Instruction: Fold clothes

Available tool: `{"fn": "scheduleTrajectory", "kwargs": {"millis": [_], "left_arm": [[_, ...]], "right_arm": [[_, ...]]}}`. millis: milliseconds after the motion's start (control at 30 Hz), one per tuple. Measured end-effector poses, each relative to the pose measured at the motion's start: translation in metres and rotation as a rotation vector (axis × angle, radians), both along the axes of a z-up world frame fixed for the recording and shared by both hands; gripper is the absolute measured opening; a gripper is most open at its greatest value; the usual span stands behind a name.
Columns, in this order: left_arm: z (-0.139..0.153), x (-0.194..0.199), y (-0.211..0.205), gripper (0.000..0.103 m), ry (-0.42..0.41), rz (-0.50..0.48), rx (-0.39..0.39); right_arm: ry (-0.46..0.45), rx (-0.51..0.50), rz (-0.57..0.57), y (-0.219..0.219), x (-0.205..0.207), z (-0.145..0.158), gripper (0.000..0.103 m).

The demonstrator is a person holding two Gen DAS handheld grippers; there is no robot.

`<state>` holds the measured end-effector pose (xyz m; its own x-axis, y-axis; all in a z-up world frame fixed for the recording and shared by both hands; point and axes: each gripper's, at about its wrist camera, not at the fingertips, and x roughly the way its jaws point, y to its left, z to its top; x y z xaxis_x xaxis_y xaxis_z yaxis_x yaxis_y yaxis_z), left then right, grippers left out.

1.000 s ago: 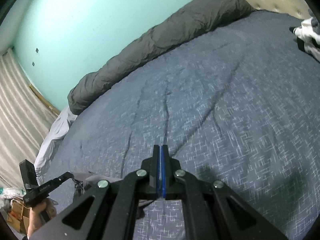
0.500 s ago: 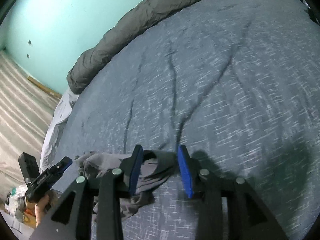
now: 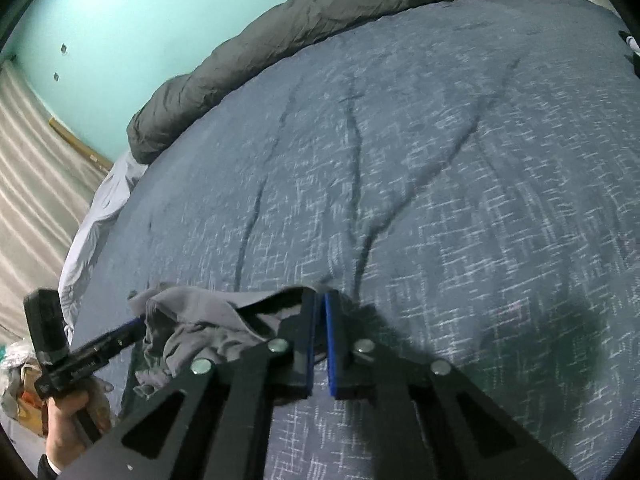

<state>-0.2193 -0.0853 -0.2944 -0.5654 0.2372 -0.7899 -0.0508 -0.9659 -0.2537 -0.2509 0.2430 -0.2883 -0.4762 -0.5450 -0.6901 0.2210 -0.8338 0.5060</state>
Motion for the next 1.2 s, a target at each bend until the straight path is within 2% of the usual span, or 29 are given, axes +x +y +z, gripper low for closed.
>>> {"fn": "scheduleTrajectory", "kwargs": {"millis": [133, 233, 333, 433, 600, 733, 867, 1033, 1100, 1200], "left_arm": [[-0.006, -0.001, 0.002, 0.037, -0.013, -0.012, -0.020], [-0.006, 0.001, 0.006, 0.011, -0.013, -0.032, -0.056], [0.000, 0.006, 0.007, 0.006, 0.010, -0.044, -0.073], [0.011, 0.013, 0.001, 0.005, 0.049, -0.037, -0.077], [0.041, 0.032, -0.025, 0.005, 0.119, 0.008, 0.006], [0.057, 0.054, -0.038, 0.005, 0.145, 0.038, 0.021], [0.051, 0.070, -0.047, 0.005, 0.110, 0.064, 0.009], [0.016, 0.076, -0.057, 0.006, -0.033, 0.079, 0.005], [0.016, 0.080, -0.056, 0.006, -0.032, 0.082, -0.001], [0.027, 0.082, -0.054, 0.008, 0.019, 0.091, -0.009]], "right_arm": [[0.008, -0.015, -0.010, 0.004, -0.002, 0.003, 0.003], [0.015, -0.024, -0.011, 0.005, -0.001, 0.005, 0.003], [0.024, -0.031, -0.018, 0.005, -0.003, 0.008, 0.003], [0.034, -0.042, -0.029, 0.006, -0.002, 0.013, 0.003], [0.057, -0.071, -0.051, 0.012, 0.001, 0.022, 0.003], [0.081, -0.075, -0.067, 0.016, 0.007, 0.032, 0.003], [0.075, -0.062, -0.067, 0.015, 0.012, 0.032, 0.003], [0.060, -0.046, -0.052, 0.012, 0.016, 0.031, 0.003], [0.054, -0.036, -0.044, 0.013, 0.020, 0.030, 0.003], [0.040, -0.035, -0.041, 0.015, 0.022, 0.028, 0.003]]}}
